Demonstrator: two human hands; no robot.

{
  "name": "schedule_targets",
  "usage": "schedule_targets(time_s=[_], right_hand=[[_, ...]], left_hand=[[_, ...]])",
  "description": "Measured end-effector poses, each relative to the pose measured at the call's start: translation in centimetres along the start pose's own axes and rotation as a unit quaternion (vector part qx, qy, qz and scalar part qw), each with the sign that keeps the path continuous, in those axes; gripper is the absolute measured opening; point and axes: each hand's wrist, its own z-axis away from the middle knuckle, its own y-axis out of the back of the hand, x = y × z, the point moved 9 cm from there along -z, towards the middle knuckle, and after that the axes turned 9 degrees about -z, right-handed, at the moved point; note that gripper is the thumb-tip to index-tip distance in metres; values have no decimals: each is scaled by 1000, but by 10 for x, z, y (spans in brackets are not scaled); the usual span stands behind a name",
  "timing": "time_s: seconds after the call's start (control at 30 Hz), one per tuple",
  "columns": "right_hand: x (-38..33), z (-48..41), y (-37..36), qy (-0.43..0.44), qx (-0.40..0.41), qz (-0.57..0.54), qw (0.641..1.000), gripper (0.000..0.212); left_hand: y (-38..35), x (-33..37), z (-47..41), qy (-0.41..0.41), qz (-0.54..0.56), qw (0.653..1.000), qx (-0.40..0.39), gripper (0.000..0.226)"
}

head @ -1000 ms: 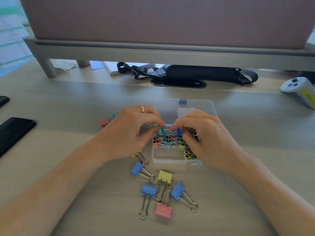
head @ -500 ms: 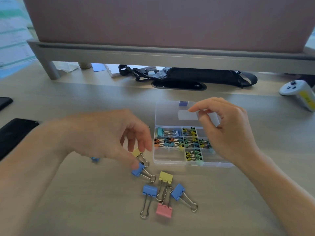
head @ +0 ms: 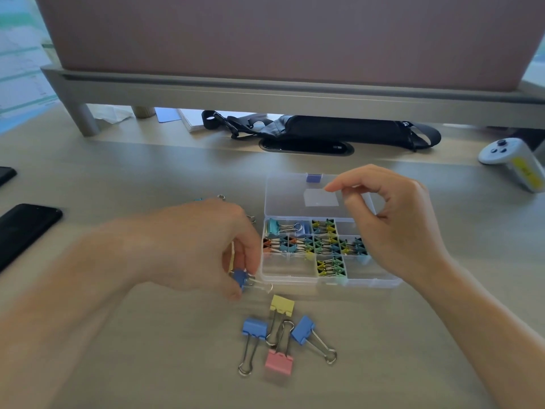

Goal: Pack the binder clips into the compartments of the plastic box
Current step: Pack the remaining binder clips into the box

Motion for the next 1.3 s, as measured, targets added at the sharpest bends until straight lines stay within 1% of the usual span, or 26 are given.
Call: schedule_targets(time_s=[0.07,0.1,0.13,0.17,0.2,0.23,0.27,0.3,0.33,0.4,0.47,0.57,0.67,0.7,0.8,0.9,0.97,1.03,1.13,1.23,1.3], right_hand=[[-1,-1,4,-10,7,-22,1000,30],[0,-2,5,-19,5,-42,999,26],[0,-2,4,-32,-5,-73,997,22],[-1,-1,2,-49,-24,-115,992,19],[-3,1,-2,-69,-50,-169,982,19],[-6,3,-7,-91,-79,-227,966,24],[-9,6,-11,-111,-107,-279,948,31],[-12,10,-14,-125,-128,-313,933,38],[-13,12,-15,-136,-139,-332,923,43],[-7,15,-9,-153,-134,-345,916,45],[4,15,2,-157,-114,-334,922,42],[22,14,20,-152,-77,-321,932,36],[43,15,31,-162,-62,-306,936,32],[50,15,34,-167,-60,-295,939,31],[65,16,43,-184,-54,-262,946,27],[76,18,44,-195,-62,-223,953,20],[82,21,41,-200,-72,-187,959,20],[85,24,38,-204,-77,-165,962,20],[84,23,40,-183,-69,-129,972,23],[77,19,40,-159,-67,-112,979,23],[73,18,40,-137,-72,-81,985,24]], left_hand=[[14,-3,5,-11,44,999,20,25],[22,-2,6,-29,95,994,49,24],[32,1,6,-53,167,980,95,24],[41,3,6,-72,250,954,152,25],[48,5,5,-78,326,919,209,27],[50,7,3,-77,382,885,254,27],[48,11,0,-75,417,860,285,27],[46,18,-3,-76,437,844,300,27],[43,25,-7,-80,447,836,307,26],[40,35,-16,-82,459,830,307,23],[40,39,-27,-72,470,827,299,22],[42,52,-47,-67,475,834,271,20],[38,60,-70,-59,480,840,245,16],[38,61,-77,-57,465,848,248,15],[41,64,-87,-67,356,885,293,11],[40,72,-89,-84,276,902,322,11],[37,77,-90,-106,227,913,322,13],[32,81,-91,-124,187,923,313,21],[37,83,-89,-132,138,917,349,18],[46,77,-86,-124,162,906,372,19],[48,77,-86,-129,159,909,363,23]])
